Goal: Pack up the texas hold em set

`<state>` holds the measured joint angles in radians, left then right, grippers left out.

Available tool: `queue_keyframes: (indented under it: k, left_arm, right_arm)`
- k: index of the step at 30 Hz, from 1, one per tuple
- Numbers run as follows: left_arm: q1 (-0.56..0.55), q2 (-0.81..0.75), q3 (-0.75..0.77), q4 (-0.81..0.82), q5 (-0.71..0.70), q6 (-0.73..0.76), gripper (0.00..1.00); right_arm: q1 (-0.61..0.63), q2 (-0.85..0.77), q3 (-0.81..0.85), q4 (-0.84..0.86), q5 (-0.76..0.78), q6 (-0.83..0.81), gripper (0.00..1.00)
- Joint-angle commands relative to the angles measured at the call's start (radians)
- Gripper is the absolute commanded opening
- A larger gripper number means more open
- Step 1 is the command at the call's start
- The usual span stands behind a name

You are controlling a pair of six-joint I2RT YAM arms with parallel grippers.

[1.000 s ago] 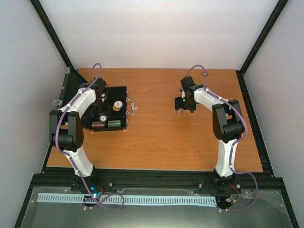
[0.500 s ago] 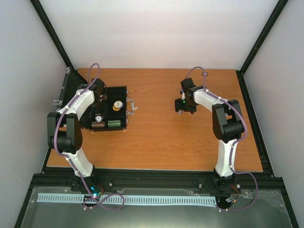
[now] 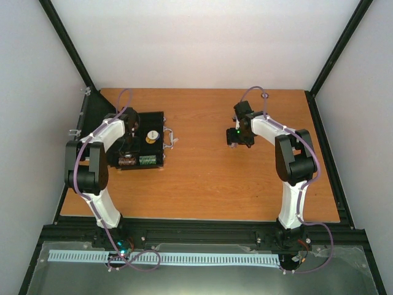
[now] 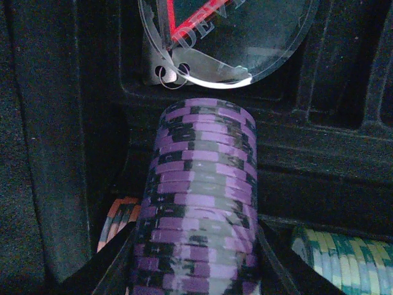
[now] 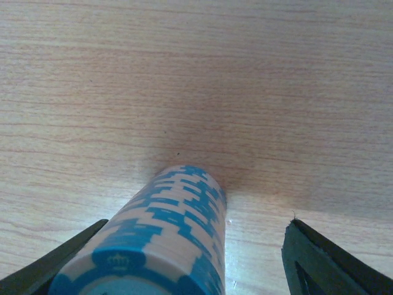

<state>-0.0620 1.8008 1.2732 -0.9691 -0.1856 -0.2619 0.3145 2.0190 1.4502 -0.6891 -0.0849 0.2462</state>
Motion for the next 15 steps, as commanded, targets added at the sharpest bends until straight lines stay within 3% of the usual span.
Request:
queue_keyframes:
  k: [1,11,15]
  left_arm:
    - [0.006,-0.041,0.044,-0.013,0.031,-0.022,0.01]
    - [0.007,-0.086,0.123,-0.165,-0.242,-0.052,0.01]
    - [0.004,-0.04,0.089,-0.171,-0.281,-0.045,0.01]
  right_arm:
    - [-0.01,-0.039,-0.012,0.008,0.019,-0.014,0.74]
    - [-0.01,-0.011,0.005,0.012,-0.004,-0.005,0.74]
    - [-0.01,-0.008,0.014,0.01,-0.007,-0.004,0.74]
